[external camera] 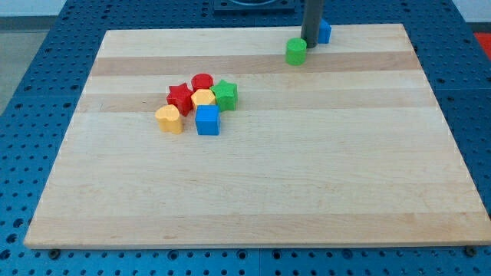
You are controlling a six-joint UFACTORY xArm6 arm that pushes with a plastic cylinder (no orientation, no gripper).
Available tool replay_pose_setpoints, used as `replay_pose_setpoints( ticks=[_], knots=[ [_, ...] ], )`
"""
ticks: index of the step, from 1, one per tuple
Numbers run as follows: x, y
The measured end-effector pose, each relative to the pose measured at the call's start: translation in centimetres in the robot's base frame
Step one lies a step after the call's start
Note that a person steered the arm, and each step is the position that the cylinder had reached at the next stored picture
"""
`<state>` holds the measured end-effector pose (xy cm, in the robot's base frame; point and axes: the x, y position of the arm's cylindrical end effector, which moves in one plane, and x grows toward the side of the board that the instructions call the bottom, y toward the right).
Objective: Slide the green circle into the green star
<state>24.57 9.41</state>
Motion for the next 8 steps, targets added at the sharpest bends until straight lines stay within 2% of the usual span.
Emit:
replay_pose_setpoints(
  ticks=[1, 4, 5, 6, 7, 8],
  knots=[
    [2.7, -1.0],
    [3.1, -3.2],
    [3.6, -7.0],
    [6.4, -8.8],
    [8.7, -6.4],
    [9.9, -6.4]
  ],
)
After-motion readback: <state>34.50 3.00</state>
